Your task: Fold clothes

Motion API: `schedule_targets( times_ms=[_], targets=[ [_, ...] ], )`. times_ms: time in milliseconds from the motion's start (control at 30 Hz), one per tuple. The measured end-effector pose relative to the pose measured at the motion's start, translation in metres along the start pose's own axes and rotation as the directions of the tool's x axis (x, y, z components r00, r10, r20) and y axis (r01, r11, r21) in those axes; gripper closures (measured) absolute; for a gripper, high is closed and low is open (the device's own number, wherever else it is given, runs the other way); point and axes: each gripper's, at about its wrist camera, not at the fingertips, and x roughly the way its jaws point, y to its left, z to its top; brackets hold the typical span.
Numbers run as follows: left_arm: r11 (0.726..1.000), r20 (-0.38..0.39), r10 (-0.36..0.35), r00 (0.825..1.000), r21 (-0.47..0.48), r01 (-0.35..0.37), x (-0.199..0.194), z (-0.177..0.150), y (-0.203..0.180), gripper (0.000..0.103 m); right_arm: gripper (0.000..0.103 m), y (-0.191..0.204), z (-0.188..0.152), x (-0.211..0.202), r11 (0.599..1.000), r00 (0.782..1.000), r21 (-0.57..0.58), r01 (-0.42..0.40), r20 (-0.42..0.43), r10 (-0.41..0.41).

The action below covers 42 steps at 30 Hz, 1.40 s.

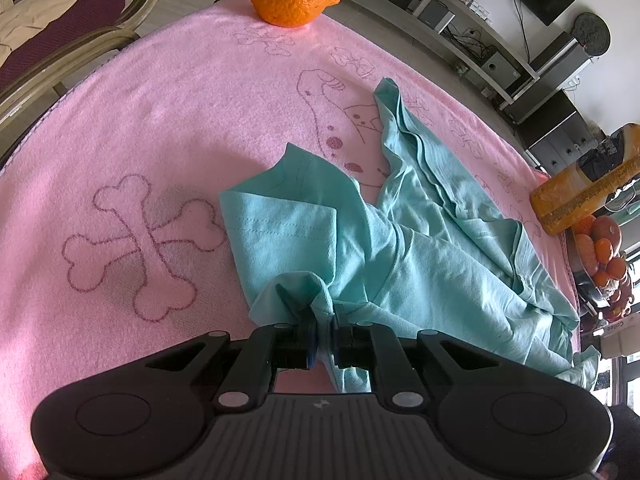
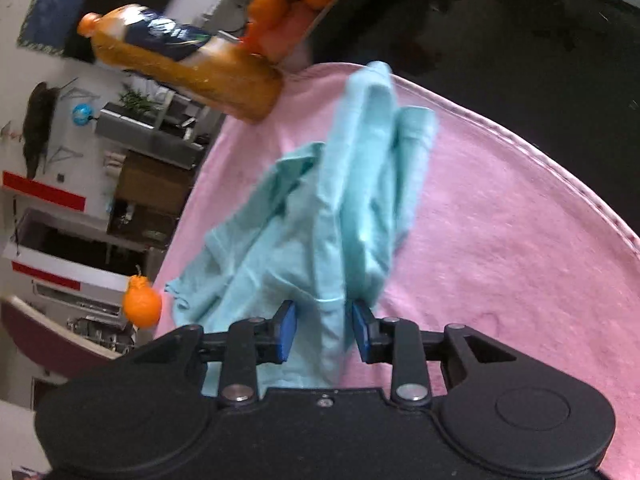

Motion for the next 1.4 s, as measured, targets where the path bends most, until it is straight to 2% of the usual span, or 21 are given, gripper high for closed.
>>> schedule_targets(
  times_ms=[167,267,333,400,467,500,667,700,733,800,900,967,1067,1133,1167,1267,1300,1333,1400],
  targets=[
    [1.0,0.001,-0.001,1.0,0.005,0.001,0.001,0.0,0.0,0.092,0.07,0.001,0.009,0.001,0.994,0.99,-0.002,-0.111,0.092,0.111],
    [1.0,0.0,-0.005,1.0,0.0,0.005,0.001,0.001,0.001,0.091,0.068,-0.011,0.008,0.014,0.994,0.988,0.024,-0.103,0.116,0.1],
    [1.0,-0.002,-0.006,1.0,-0.001,0.006,0.001,0.001,0.001,0.091,0.069,-0.027,0.003,0.019,0.982,0.98,0.094,-0.164,0.125,0.152],
    [1.0,-0.004,-0.007,1.0,-0.002,0.007,0.002,0.002,0.001,0.091,0.07,-0.034,0.0,0.019,0.966,0.974,0.135,-0.219,0.095,0.207],
    [1.0,-0.003,-0.009,1.0,-0.001,0.009,0.002,0.002,0.001,0.091,0.07,-0.034,-0.003,0.02,0.965,0.973,0.122,-0.23,0.008,0.231],
    [1.0,-0.003,-0.011,1.0,-0.001,0.011,0.002,0.002,0.001,0.091,0.07,-0.033,-0.005,0.019,0.968,0.972,0.104,-0.23,-0.016,0.233],
    [1.0,-0.004,-0.02,1.0,-0.005,0.02,0.002,0.003,0.002,0.091,0.072,-0.03,-0.007,0.015,0.974,0.975,0.043,-0.221,0.012,0.221],
    [1.0,-0.004,-0.024,1.0,-0.006,0.023,0.002,0.003,0.003,0.091,0.078,-0.029,-0.007,0.016,0.976,0.977,0.04,-0.214,0.026,0.213],
    [0.999,-0.005,-0.03,1.0,-0.019,0.03,0.002,0.003,0.005,0.092,0.089,-0.026,-0.008,0.017,0.979,0.979,0.028,-0.2,0.033,0.199],
    [0.998,-0.008,-0.047,0.999,-0.048,0.047,0.001,0.003,0.009,0.096,0.099,-0.018,-0.01,0.018,0.986,0.985,-0.009,-0.169,0.041,0.169],
    [0.991,-0.003,-0.09,0.996,-0.097,0.089,-0.006,0.003,0.014,0.099,0.101,0.0,-0.015,0.01,0.99,0.99,-0.073,-0.123,0.061,0.128],
    [0.977,0.012,-0.155,0.988,-0.148,0.156,-0.019,0.001,0.021,0.1,0.101,0.012,-0.019,-0.005,0.99,0.986,-0.06,-0.126,0.105,0.132],
    [0.939,0.09,-0.262,0.961,-0.206,0.276,-0.054,0.003,0.029,0.101,0.101,0.03,-0.024,-0.034,0.989,0.973,-0.015,-0.146,0.18,0.146],
    [0.909,0.172,-0.325,0.93,-0.214,0.357,-0.086,0.008,0.031,0.101,0.101,0.049,-0.025,-0.059,0.99,0.963,-0.024,-0.139,0.232,0.141],
    [0.892,0.21,-0.363,0.908,-0.205,0.404,-0.107,0.013,0.028,0.101,0.101,0.061,-0.024,-0.075,0.988,0.953,-0.027,-0.15,0.261,0.152],
    [0.843,0.305,-0.462,0.833,-0.14,0.519,-0.173,0.027,0.011,0.101,0.101,0.102,-0.015,-0.128,0.974,0.918,-0.033,-0.224,0.329,0.222],
    [0.829,0.345,-0.492,0.8,-0.097,0.551,-0.199,0.029,0.003,0.101,0.101,0.118,-0.014,-0.147,0.966,0.903,-0.052,-0.253,0.347,0.255],
    [0.813,0.383,-0.521,0.763,-0.051,0.581,-0.226,0.032,-0.004,0.101,0.101,0.137,-0.014,-0.17,0.957,0.885,-0.083,-0.277,0.367,0.287],
    [0.77,0.463,-0.582,0.669,0.048,0.637,-0.281,0.03,-0.013,0.101,0.101,0.174,-0.018,-0.208,0.933,0.837,-0.17,-0.318,0.411,0.361]
  ],
)
